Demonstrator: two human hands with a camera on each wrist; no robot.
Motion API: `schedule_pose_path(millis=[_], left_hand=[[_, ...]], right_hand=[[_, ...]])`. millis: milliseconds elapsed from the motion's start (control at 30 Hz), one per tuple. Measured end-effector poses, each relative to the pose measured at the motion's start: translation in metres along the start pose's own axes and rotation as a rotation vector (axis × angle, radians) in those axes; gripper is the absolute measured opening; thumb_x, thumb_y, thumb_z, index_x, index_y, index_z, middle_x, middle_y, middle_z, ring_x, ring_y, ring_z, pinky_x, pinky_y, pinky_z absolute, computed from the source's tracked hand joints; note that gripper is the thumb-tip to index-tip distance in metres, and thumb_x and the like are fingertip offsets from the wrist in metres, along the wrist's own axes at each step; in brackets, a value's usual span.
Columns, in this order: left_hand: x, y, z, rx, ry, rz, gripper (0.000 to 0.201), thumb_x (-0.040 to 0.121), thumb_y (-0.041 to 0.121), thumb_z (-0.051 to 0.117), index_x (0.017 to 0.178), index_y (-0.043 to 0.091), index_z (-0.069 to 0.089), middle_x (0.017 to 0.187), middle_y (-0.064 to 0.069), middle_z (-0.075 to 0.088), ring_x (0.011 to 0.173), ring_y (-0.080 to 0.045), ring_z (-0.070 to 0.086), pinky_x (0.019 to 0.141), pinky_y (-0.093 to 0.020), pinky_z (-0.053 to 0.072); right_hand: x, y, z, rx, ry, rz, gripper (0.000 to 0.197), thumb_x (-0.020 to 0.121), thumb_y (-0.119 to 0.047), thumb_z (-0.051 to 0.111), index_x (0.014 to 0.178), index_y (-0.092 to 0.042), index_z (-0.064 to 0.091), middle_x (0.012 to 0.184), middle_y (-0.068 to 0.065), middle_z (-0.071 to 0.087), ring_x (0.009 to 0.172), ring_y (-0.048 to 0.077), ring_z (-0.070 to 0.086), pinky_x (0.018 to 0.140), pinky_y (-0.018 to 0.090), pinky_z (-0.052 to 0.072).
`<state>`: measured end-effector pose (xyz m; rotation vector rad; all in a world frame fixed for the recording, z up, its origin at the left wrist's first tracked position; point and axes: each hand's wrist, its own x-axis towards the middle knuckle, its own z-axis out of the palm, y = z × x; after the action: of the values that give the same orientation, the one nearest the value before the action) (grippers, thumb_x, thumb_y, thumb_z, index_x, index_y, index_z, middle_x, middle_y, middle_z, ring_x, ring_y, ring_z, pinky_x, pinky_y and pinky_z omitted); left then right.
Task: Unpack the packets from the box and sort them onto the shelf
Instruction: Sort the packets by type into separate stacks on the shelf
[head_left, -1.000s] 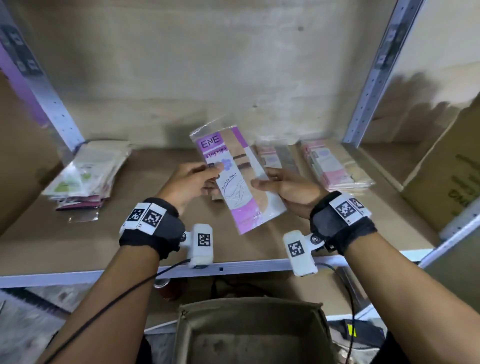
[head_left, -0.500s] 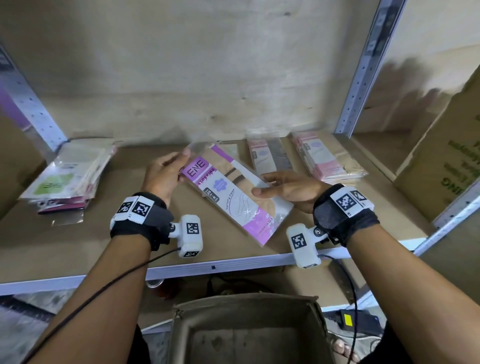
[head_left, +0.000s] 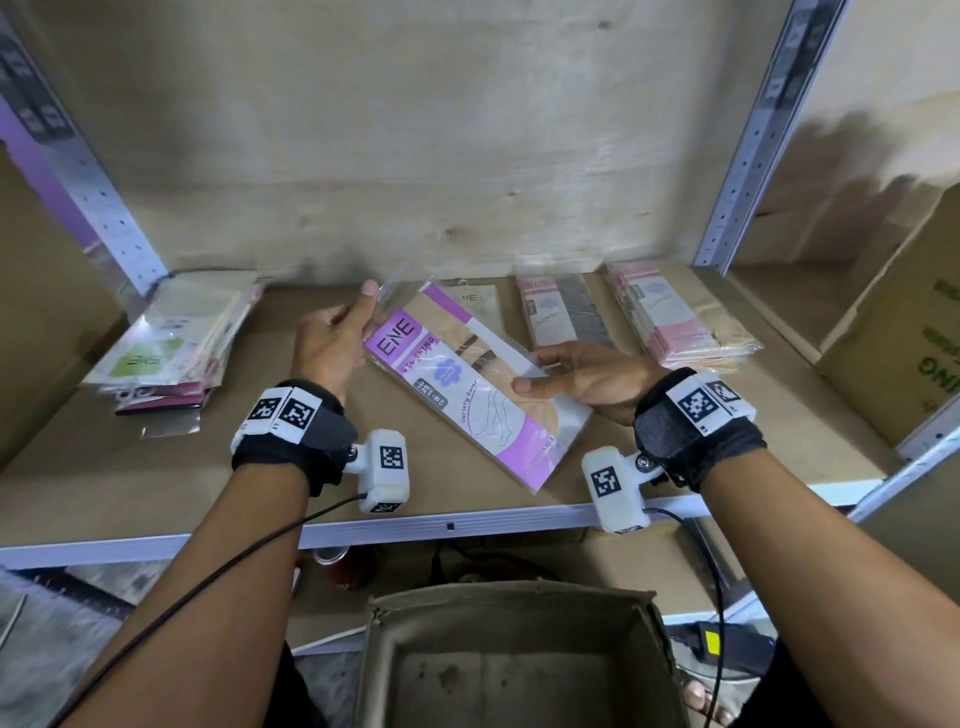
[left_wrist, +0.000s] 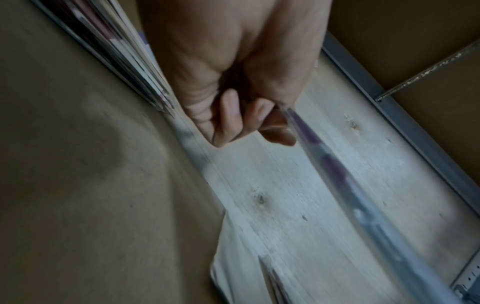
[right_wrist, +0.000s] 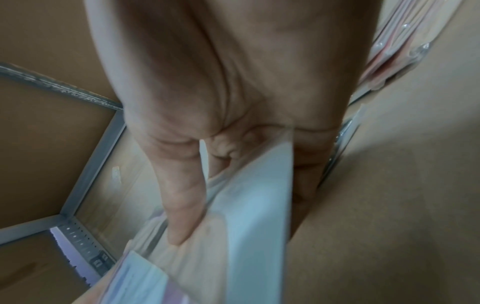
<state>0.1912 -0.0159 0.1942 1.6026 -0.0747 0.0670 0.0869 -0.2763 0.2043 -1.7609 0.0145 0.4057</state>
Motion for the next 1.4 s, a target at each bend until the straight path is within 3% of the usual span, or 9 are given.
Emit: schedule_pose_path(millis=[233, 367, 567, 733, 867, 967, 1133, 1300, 1400], left_hand=[[0.007, -0.003, -0.009, 0.103, 0.028, 0.081, 0.038, 0.095, 0.048, 0.058, 0.066, 0.023, 0.059, 0.049, 0.011, 0.05, 0.044, -0.004, 0.045, 0.049, -0.013, 0.043], [0.01, -0.002, -0.013, 0.175, 0.044, 0.045, 0.047, 0.088, 0.059, 0.056, 0.054, 0.027, 0.053, 0.057, 0.003, 0.05, 0.054, -0.018, 0.048, 0.062, -0.029, 0.039], [0.008, 0.001, -0.016, 0.264, 0.071, -0.028, 0.063, 0.073, 0.083, 0.053, 0.044, 0.027, 0.054, 0.057, 0.001, 0.056, 0.06, -0.019, 0.058, 0.071, -0.032, 0.046], [0.0, 0.008, -0.015, 0.174, -0.058, -0.11, 0.087, 0.064, 0.094, 0.046, 0.09, 0.014, 0.066, 0.087, -0.012, 0.062, 0.083, -0.042, 0.068, 0.096, -0.042, 0.051], [-0.004, 0.014, -0.015, 0.086, -0.152, -0.117, 0.096, 0.055, 0.1, 0.044, 0.096, 0.016, 0.064, 0.084, -0.016, 0.053, 0.062, -0.028, 0.054, 0.069, -0.034, 0.044], [-0.004, 0.011, -0.018, 0.067, -0.206, -0.126, 0.091, 0.062, 0.091, 0.056, 0.095, 0.007, 0.069, 0.079, -0.018, 0.066, 0.065, -0.029, 0.066, 0.077, -0.036, 0.052], [-0.005, 0.008, -0.02, 0.057, -0.244, -0.08, 0.041, 0.085, 0.055, 0.068, 0.081, 0.014, 0.073, 0.073, -0.005, 0.074, 0.062, -0.018, 0.071, 0.069, -0.031, 0.055], [-0.004, 0.007, -0.019, 0.11, -0.184, -0.07, 0.043, 0.092, 0.054, 0.061, 0.082, 0.012, 0.063, 0.074, -0.01, 0.065, 0.059, -0.021, 0.065, 0.074, -0.033, 0.05], [-0.004, 0.008, -0.019, 0.09, -0.194, -0.104, 0.046, 0.093, 0.055, 0.058, 0.082, 0.011, 0.069, 0.061, -0.001, 0.068, 0.055, -0.016, 0.067, 0.061, -0.024, 0.05]], right_hand=[[0.003, 0.002, -0.001, -0.113, -0.026, -0.021, 0.031, 0.09, -0.015, 0.067, 0.12, -0.007, 0.066, 0.122, 0.009, 0.07, 0.116, 0.025, 0.064, 0.112, 0.043, 0.04], [0.004, 0.002, 0.0, -0.165, -0.025, -0.026, 0.029, 0.09, -0.017, 0.068, 0.117, -0.006, 0.067, 0.119, 0.007, 0.071, 0.115, 0.022, 0.065, 0.109, 0.037, 0.043], [0.002, 0.0, -0.004, -0.26, -0.059, -0.005, 0.031, 0.092, -0.019, 0.065, 0.122, -0.008, 0.065, 0.123, 0.006, 0.068, 0.118, 0.022, 0.063, 0.107, 0.033, 0.045], [0.005, 0.001, -0.01, -0.265, -0.076, -0.023, 0.038, 0.092, -0.021, 0.065, 0.126, -0.006, 0.062, 0.126, 0.005, 0.067, 0.119, 0.02, 0.062, 0.113, 0.04, 0.04], [0.007, 0.007, -0.014, -0.155, -0.079, -0.048, 0.04, 0.091, -0.014, 0.065, 0.127, 0.001, 0.06, 0.128, 0.013, 0.066, 0.122, 0.028, 0.06, 0.114, 0.042, 0.038], [0.008, 0.01, -0.017, -0.16, -0.086, -0.044, 0.039, 0.091, -0.014, 0.066, 0.127, 0.001, 0.061, 0.127, 0.013, 0.066, 0.121, 0.029, 0.061, 0.112, 0.041, 0.041], [0.008, 0.013, -0.016, -0.13, -0.102, -0.028, 0.048, 0.075, -0.031, 0.074, 0.117, -0.01, 0.068, 0.116, 0.0, 0.073, 0.111, 0.018, 0.067, 0.102, 0.027, 0.047], [0.011, 0.014, -0.016, -0.115, -0.101, -0.06, 0.05, 0.076, -0.032, 0.074, 0.118, -0.007, 0.067, 0.118, 0.004, 0.072, 0.114, 0.019, 0.065, 0.106, 0.029, 0.043], [0.012, 0.014, -0.018, -0.113, -0.104, -0.066, 0.04, 0.082, -0.027, 0.072, 0.116, -0.007, 0.067, 0.117, 0.005, 0.071, 0.111, 0.017, 0.065, 0.107, 0.031, 0.042]])
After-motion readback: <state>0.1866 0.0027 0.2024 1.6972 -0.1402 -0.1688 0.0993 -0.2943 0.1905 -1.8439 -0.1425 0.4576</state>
